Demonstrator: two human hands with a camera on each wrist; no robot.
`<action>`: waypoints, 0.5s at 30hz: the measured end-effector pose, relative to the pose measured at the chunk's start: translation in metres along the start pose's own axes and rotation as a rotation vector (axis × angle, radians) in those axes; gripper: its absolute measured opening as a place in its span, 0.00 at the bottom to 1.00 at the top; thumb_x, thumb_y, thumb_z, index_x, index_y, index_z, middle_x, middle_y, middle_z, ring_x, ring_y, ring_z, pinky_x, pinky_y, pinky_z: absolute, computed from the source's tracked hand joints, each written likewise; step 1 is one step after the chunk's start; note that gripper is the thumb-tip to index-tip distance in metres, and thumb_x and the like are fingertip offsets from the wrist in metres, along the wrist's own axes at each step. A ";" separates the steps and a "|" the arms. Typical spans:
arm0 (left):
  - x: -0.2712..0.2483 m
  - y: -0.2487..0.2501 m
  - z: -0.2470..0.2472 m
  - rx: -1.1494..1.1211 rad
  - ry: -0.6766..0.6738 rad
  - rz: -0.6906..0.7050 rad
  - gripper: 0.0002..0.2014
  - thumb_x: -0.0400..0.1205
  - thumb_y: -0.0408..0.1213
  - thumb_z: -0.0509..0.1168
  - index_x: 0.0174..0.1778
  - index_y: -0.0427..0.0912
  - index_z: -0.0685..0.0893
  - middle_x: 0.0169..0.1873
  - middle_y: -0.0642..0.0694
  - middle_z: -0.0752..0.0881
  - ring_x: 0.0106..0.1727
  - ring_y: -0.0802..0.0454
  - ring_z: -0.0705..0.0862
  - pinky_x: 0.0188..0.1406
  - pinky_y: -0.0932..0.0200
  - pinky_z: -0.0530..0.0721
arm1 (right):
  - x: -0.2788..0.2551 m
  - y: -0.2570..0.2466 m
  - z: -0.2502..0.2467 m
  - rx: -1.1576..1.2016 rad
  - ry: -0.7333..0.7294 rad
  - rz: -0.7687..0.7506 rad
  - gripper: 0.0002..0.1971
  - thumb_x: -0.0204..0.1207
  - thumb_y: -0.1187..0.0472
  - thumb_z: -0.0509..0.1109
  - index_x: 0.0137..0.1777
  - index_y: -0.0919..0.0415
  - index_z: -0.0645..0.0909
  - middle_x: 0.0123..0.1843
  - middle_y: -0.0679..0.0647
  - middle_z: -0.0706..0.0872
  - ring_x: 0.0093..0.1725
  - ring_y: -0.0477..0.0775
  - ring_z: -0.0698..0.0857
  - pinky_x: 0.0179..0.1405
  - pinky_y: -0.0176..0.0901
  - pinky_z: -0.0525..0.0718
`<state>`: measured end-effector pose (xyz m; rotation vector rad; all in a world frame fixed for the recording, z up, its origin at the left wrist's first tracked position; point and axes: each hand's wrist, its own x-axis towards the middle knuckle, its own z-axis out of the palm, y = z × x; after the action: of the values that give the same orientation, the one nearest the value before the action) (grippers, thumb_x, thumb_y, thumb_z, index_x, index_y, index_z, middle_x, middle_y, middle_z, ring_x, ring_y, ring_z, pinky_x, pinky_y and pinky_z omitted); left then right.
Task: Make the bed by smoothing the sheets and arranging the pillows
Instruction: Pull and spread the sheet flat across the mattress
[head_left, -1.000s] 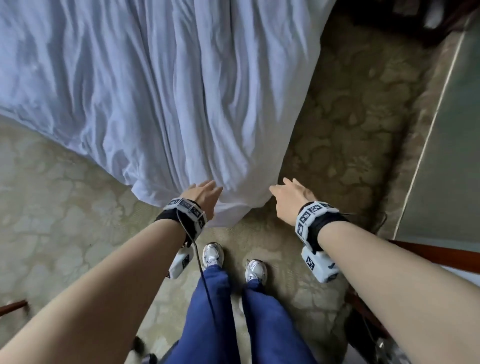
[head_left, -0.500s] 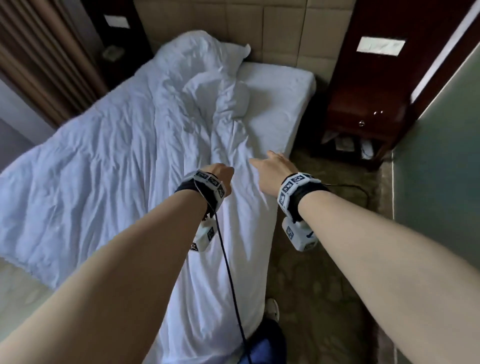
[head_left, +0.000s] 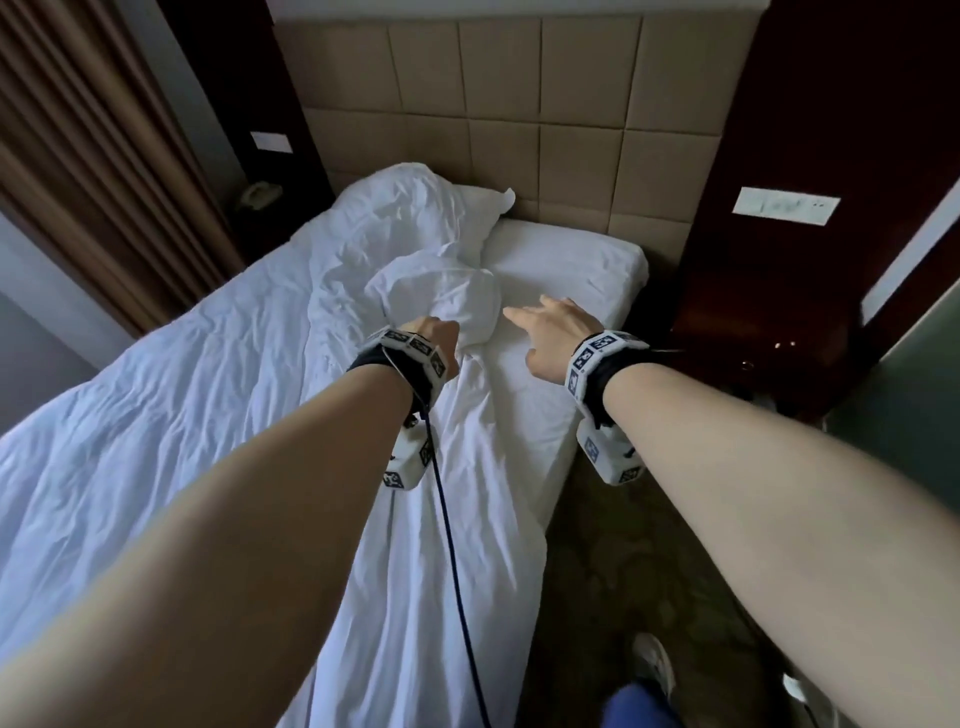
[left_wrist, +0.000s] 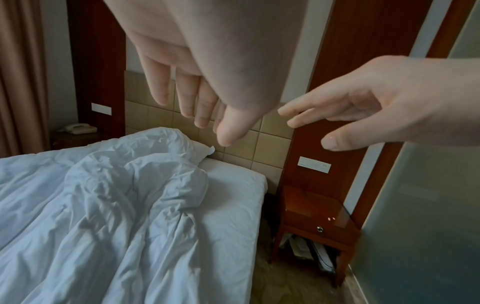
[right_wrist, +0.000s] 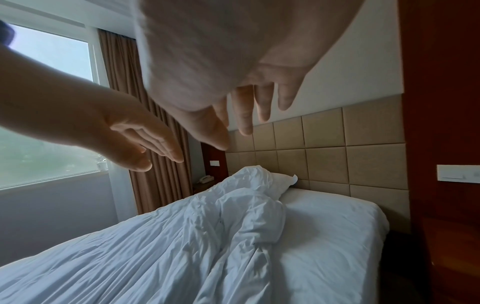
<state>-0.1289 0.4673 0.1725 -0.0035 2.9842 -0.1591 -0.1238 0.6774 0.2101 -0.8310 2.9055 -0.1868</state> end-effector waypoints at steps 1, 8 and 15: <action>0.021 0.004 -0.002 0.001 -0.008 -0.012 0.18 0.79 0.40 0.61 0.66 0.43 0.79 0.59 0.42 0.83 0.55 0.40 0.84 0.53 0.48 0.84 | 0.018 0.015 -0.001 -0.005 0.009 -0.017 0.33 0.77 0.63 0.61 0.83 0.51 0.60 0.80 0.54 0.72 0.83 0.62 0.59 0.81 0.52 0.56; 0.176 0.027 -0.025 -0.048 0.013 -0.179 0.21 0.77 0.43 0.62 0.67 0.47 0.78 0.61 0.44 0.82 0.58 0.39 0.84 0.53 0.46 0.85 | 0.168 0.130 -0.022 -0.071 -0.070 -0.102 0.32 0.77 0.60 0.62 0.82 0.49 0.62 0.81 0.56 0.70 0.81 0.63 0.61 0.79 0.54 0.61; 0.303 0.014 -0.076 -0.158 0.026 -0.385 0.18 0.76 0.40 0.61 0.61 0.44 0.79 0.56 0.42 0.84 0.48 0.43 0.83 0.51 0.45 0.87 | 0.322 0.198 -0.067 -0.036 -0.055 -0.189 0.28 0.74 0.60 0.64 0.76 0.49 0.70 0.70 0.63 0.78 0.70 0.68 0.74 0.65 0.55 0.77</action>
<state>-0.4399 0.4859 0.1995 -0.5988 2.9784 0.0355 -0.5075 0.6781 0.2224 -1.0996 2.7854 -0.1258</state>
